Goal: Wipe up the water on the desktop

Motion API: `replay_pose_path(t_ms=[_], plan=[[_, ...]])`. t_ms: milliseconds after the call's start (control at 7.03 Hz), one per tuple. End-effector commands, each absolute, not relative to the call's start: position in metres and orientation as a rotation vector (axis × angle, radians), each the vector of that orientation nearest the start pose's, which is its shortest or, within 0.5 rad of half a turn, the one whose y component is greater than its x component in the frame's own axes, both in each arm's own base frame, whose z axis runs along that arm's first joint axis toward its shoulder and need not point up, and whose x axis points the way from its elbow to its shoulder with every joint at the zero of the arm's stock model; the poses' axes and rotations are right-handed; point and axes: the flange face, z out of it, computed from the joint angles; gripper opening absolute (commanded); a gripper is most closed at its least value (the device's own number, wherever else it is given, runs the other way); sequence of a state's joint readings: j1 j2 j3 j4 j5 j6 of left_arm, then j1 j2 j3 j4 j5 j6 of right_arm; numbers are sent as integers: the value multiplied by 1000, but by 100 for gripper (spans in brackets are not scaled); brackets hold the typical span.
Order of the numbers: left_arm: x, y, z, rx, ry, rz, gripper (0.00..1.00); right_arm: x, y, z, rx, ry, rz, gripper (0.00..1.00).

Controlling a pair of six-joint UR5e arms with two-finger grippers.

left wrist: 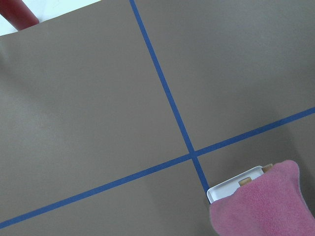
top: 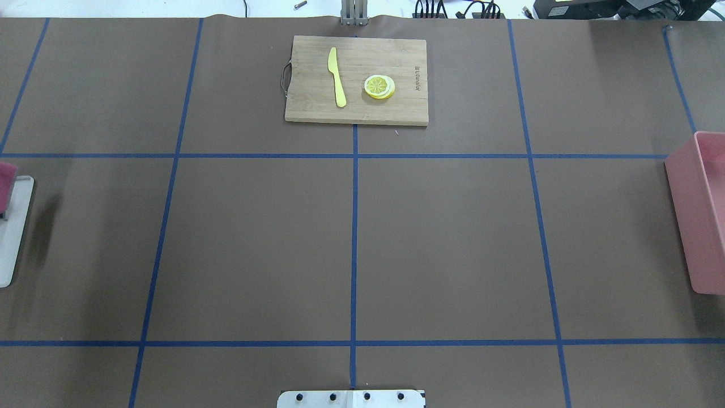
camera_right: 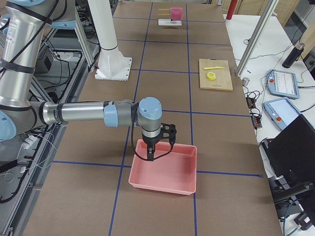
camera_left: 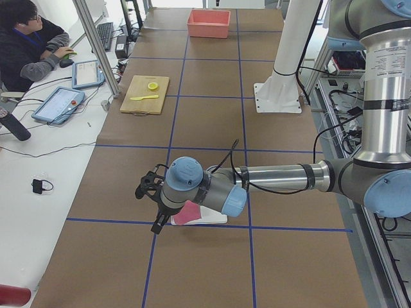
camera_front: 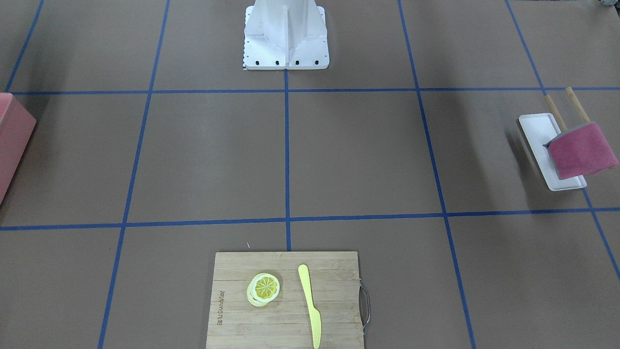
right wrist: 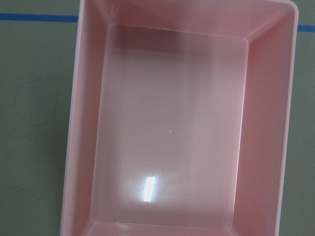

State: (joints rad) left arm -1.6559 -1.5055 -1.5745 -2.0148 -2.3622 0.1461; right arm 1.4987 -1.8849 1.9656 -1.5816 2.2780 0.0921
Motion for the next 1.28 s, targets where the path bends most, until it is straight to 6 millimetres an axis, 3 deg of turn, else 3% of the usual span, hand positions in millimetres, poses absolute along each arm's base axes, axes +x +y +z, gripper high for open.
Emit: replay_pose_path(t_ms=[0, 427, 569, 711, 1137], plan=[[-103, -475, 638, 448, 741, 205, 99, 42, -369, 603, 10, -710, -5, 100], [-104, -477, 630, 487, 726, 222, 99, 42, -376, 591, 46, -705, -24, 100], [-103, -480, 626, 508, 725, 229, 99, 43, -394, 574, 90, -704, -35, 100], [-104, -484, 618, 525, 730, 238, 98, 43, -395, 567, 106, -705, -39, 100], [-99, -486, 615, 535, 800, 264, 99, 44, -388, 575, 134, -703, -50, 100]])
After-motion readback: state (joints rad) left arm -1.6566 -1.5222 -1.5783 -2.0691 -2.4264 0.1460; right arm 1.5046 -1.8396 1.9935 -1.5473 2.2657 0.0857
